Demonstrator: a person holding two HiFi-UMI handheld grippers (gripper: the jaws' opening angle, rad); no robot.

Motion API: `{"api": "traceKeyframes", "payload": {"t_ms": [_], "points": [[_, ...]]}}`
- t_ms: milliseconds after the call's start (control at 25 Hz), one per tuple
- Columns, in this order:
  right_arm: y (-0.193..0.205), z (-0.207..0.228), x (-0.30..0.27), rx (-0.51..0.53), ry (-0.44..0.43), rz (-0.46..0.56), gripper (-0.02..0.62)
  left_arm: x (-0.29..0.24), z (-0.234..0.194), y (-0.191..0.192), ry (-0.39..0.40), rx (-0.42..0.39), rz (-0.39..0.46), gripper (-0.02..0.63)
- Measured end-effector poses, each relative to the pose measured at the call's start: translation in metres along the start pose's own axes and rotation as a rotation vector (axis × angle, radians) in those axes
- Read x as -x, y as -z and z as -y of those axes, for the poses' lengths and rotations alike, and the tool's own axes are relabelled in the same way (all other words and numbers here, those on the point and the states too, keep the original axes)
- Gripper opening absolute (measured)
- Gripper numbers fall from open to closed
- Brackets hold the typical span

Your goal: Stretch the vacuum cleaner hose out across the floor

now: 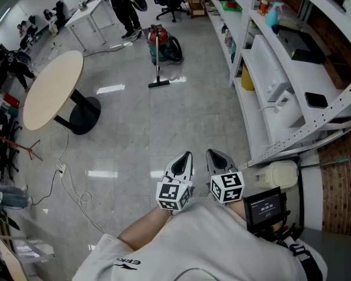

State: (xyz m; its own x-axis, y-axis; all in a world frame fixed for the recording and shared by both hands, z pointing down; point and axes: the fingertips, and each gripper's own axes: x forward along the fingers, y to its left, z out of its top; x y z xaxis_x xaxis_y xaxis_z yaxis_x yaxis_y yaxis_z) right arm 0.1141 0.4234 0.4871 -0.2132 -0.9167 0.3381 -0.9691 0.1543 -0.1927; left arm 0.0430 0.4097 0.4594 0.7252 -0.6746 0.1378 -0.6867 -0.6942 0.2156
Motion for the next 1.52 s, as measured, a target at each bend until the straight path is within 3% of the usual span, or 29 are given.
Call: {"api": "traceKeyframes", "payload": {"t_ms": [640,1160,1520], "points": [[-0.001,0.003,-0.002,0.0,-0.011,-0.007,-0.002,-0.001,-0.004,0.009,-0.005,0.007,-0.028,0.002],[0.005,0.063,-0.028,0.03,-0.051,-0.084,-0.002,-0.051,0.009,0.021,-0.101,0.026,-0.027,0.002],[-0.003,0.069,-0.095,0.054,-0.058,-0.146,-0.002,-0.09,-0.054,0.017,-0.14,0.068,-0.031,0.002]]}}
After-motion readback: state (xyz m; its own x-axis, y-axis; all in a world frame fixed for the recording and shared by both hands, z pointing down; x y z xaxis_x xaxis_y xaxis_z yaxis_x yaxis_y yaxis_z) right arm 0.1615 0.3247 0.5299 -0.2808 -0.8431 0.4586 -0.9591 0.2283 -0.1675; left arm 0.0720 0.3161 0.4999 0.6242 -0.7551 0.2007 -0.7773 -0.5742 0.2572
